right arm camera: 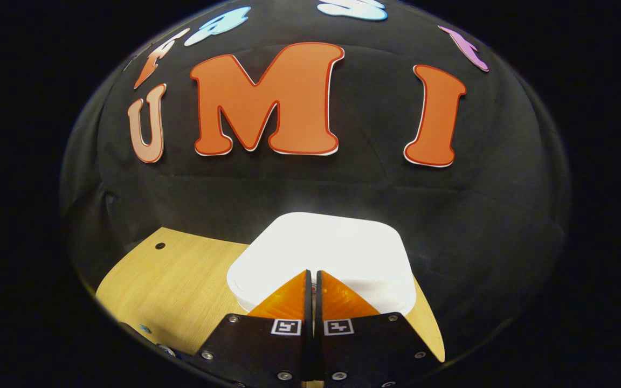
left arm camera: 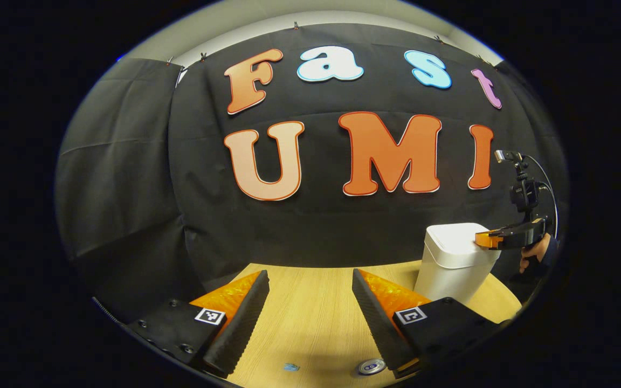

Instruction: Press the lid of the desktop garbage bin to open it, pick up the crumpled paper on the desktop and throw it into the bin, then pick up the pop can on the desktop and drop it into the bin, and finally close the garbage bin lid.

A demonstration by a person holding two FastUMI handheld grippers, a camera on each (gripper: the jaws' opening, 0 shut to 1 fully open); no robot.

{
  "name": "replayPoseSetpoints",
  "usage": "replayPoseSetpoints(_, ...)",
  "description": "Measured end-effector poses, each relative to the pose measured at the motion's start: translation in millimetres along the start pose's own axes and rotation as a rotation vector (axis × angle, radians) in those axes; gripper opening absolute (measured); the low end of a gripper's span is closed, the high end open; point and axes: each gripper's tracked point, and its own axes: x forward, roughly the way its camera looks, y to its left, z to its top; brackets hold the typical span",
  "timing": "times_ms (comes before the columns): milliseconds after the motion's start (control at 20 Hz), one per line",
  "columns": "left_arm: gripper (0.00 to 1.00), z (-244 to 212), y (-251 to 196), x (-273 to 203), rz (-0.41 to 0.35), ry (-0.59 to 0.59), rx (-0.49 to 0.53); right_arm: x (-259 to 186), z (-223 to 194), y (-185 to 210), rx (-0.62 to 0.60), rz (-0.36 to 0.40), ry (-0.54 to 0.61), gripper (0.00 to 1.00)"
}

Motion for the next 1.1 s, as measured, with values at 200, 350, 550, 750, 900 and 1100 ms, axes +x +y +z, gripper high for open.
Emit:
replayPoseSetpoints(200, 0.99, -9.0, -11.7, -1.0, -0.003, 0.028, -0.011, 2.0, -3.4, -0.7, 0.021, 0.009, 0.009, 0.01)
replayPoseSetpoints(350, 0.99, -22.8, -16.2, 1.5, 0.009, 0.080, -0.035, 3.3, -7.0, -0.5, -0.016, -0.002, 0.010, 0.01)
replayPoseSetpoints(550, 0.98, -29.9, -17.5, -0.2, 0.043, 0.098, -0.030, -0.2, -2.1, 1.6, -0.017, 0.052, -0.020, 0.01)
replayPoseSetpoints(750, 0.99, -51.6, -12.4, -9.2, 0.080, 0.141, -0.024, -11.5, 0.2, 1.2, -0.078, 0.084, -0.055, 0.01)
replayPoseSetpoints(900, 0.99, -66.1, -2.2, -10.8, 0.090, 0.156, -0.015, -20.4, 9.1, -0.9, -0.096, 0.090, -0.095, 0.01)
replayPoseSetpoints(1100, 0.99, -74.3, 15.2, -9.9, 0.075, 0.162, -0.013, -31.5, 32.7, -8.3, -0.081, 0.050, -0.172, 0.02)
